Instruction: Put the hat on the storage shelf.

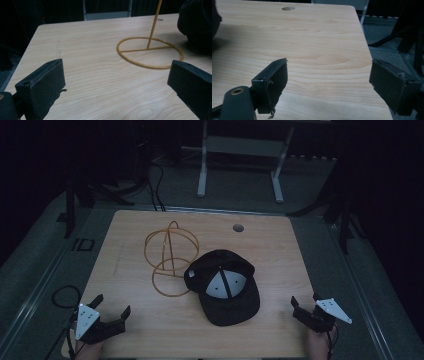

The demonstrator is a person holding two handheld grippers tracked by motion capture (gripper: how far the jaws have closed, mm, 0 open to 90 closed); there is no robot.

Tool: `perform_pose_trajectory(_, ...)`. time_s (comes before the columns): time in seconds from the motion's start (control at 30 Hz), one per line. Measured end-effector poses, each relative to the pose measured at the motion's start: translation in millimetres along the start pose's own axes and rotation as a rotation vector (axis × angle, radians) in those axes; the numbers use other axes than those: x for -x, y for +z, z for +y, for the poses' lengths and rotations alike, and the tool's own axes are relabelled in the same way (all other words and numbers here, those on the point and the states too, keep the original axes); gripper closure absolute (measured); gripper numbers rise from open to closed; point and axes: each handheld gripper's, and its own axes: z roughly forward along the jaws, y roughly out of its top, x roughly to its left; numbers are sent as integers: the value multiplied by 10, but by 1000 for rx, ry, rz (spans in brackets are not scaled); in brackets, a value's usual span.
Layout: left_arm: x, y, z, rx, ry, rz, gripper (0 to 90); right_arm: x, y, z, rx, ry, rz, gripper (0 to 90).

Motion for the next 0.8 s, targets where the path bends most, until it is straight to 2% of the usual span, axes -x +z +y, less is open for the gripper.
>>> perform_pose_trajectory(0.13, 38, -20, 26, 21, -9, -21, 16, 6, 11, 14, -13, -12, 22, 146)
perform_pose_trajectory(0.17, 50, -17, 26, 19, -6, -28, 16, 11, 11, 35, -21, -8, 43, 146)
perform_pose_trajectory(0.3, 76, -15, 30, 30, 3, -45, 17, -6, -14, 113, -17, -31, 39, 143)
perform_pose_trajectory(0.33, 82, -17, 40, 41, -19, -64, 17, -7, -24, 138, -14, -29, 42, 144)
perform_pose_trajectory(0.37, 85, -19, 40, 53, -31, -75, 17, -7, -41, 213, -28, -8, 65, 145)
perform_pose_trajectory(0.47, 104, -15, 43, 62, -42, -99, 17, -34, -64, 335, -21, 9, 106, 138)
perform_pose_trajectory(0.5, 110, -15, 43, 61, -44, -108, 17, -52, -72, 375, -16, 7, 116, 137)
perform_pose_trajectory(0.53, 121, -8, 46, 39, -31, -105, 17, -73, -79, 415, -11, 1, 126, 134)
perform_pose_trajectory(0.6, 140, 0, 42, 25, -15, -112, 22, -138, -86, 521, -17, -20, 151, 124)
perform_pose_trajectory(0.67, 159, 9, 38, 18, -4, -111, 22, -209, -80, 610, -27, -43, 157, 122)
perform_pose_trajectory(0.7, 166, 12, 38, 17, -9, -117, 22, -240, -77, 654, -28, -49, 174, 119)
perform_pose_trajectory(0.77, 178, 20, 43, 6, -21, -132, 22, -300, -83, 737, -18, -56, 237, 117)
perform_pose_trajectory(0.8, 183, 23, 47, -15, -20, -130, 22, -333, -79, 780, -15, -61, 254, 117)
